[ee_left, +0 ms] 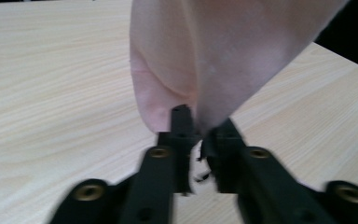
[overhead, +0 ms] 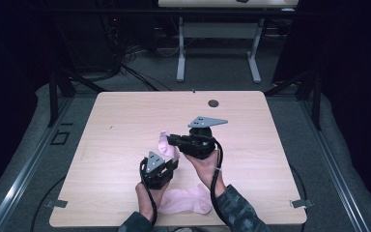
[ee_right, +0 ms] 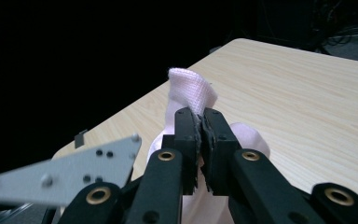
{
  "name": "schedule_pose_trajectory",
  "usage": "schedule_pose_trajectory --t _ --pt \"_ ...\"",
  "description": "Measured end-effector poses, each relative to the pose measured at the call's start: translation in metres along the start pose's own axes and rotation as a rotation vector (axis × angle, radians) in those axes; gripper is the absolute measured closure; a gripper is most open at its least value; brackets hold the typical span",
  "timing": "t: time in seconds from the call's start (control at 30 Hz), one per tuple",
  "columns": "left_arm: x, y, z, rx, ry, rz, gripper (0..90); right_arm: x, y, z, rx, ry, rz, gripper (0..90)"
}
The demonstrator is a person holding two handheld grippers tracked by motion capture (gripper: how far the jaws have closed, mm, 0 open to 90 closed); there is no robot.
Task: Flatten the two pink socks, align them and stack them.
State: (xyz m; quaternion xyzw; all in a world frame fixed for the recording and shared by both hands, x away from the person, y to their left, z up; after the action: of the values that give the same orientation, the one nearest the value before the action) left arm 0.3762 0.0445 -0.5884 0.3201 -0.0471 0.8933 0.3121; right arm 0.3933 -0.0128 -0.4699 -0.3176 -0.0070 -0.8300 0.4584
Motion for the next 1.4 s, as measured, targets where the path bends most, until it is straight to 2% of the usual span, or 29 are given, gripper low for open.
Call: schedule_pose_trajectory --t 0.1,0.2,0.3,0.4,0.5,0.53,0.6,0.67,0.7,0.73,0.8,0.87,0.9,0.93,0.97,1.0,1.07,1.13,1.2,1.27,1.33,1.4 --pt "0.005 -0.012 0.001 -0.041 -0.021 0.045 88.5 0.004 0.011 -0.009 -0.002 -0.019 0.002 85.2" --pt "0.008 -0.021 -0.001 -0.099 -0.065 0.099 88.7 0.006 0.025 -0.022 -0.023 -0.031 -0.007 85.0" --pt "0.004 -0.02 -0.008 -0.188 -0.153 0.14 88.7 0.001 0.042 -0.045 -0.035 -0.089 -0.03 84.8" --pt "-0.008 -0.012 -0.022 -0.257 -0.279 0.129 88.5 -0.008 0.059 -0.075 -0.058 -0.178 -0.07 84.5" --pt "-0.02 -0.001 -0.037 -0.271 -0.368 0.075 88.0 -0.015 0.078 -0.104 -0.104 -0.256 -0.113 81.4" --pt "-0.022 0.002 -0.04 -0.265 -0.384 0.055 85.8 -0.015 0.085 -0.114 -0.122 -0.285 -0.123 78.3" --pt "-0.025 0.006 -0.044 -0.243 -0.412 0.018 69.9 -0.015 0.094 -0.127 -0.135 -0.321 -0.161 69.5" --pt "-0.021 0.008 -0.044 -0.219 -0.415 -0.028 55.7 -0.011 0.101 -0.137 -0.16 -0.343 -0.168 61.9" --pt "-0.018 0.008 -0.042 -0.199 -0.407 -0.042 47.1 -0.008 0.105 -0.142 -0.165 -0.358 -0.19 59.5" --pt "-0.014 0.008 -0.04 -0.186 -0.399 -0.055 43.3 -0.004 0.107 -0.144 -0.173 -0.359 -0.204 57.5" --pt "-0.005 0.006 -0.036 -0.157 -0.376 -0.07 36.0 0.004 0.109 -0.144 -0.184 -0.334 -0.2 53.7" --pt "0.004 -0.002 -0.031 -0.131 -0.359 -0.069 34.9 0.01 0.107 -0.142 -0.191 -0.327 -0.199 52.1" --pt "0.006 -0.01 -0.029 -0.112 -0.351 -0.054 34.1 0.011 0.105 -0.141 -0.192 -0.325 -0.198 50.7" --pt "0.008 -0.018 -0.028 -0.078 -0.35 -0.044 34.3 0.011 0.104 -0.14 -0.185 -0.333 -0.203 50.3" --pt "0.01 -0.03 -0.028 -0.049 -0.358 -0.024 34.1 0.011 0.103 -0.139 -0.181 -0.337 -0.214 49.7" --pt "0.01 -0.037 -0.029 -0.027 -0.358 -0.008 35.0 0.009 0.103 -0.139 -0.171 -0.342 -0.222 49.7" --pt "0.008 -0.052 -0.034 0.035 -0.391 0.003 36.6 0.005 0.105 -0.14 -0.158 -0.361 -0.231 49.6" --pt "0.003 -0.058 -0.04 0.07 -0.42 -0.007 39.8 -0.001 0.108 -0.141 -0.131 -0.377 -0.234 49.3" --pt "-0.002 -0.061 -0.043 0.093 -0.443 -0.006 41.6 -0.011 0.11 -0.139 -0.081 -0.396 -0.246 49.4" --pt "-0.007 -0.064 -0.043 0.104 -0.453 -0.008 44.7 -0.02 0.112 -0.139 -0.044 -0.432 -0.237 50.4" --pt "-0.012 -0.064 -0.044 0.113 -0.458 -0.021 47.3 -0.026 0.114 -0.142 -0.029 -0.471 -0.242 52.2" --pt "-0.014 -0.064 -0.042 0.11 -0.46 -0.017 50.1 -0.031 0.117 -0.143 -0.033 -0.475 -0.259 55.0"
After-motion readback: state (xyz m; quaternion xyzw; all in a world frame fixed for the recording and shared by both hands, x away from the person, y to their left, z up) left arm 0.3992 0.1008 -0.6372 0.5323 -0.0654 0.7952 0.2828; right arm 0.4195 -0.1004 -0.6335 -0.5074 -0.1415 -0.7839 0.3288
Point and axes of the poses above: each handheld gripper's, and its own axes: x roughly backward along the jaws, z roughly out of its top, y roughly to its right, the point moved 9 cm from there along -x, roughly forward along the jaws, and after that the axes turned 11 degrees about -y, right-handed, at the moved point
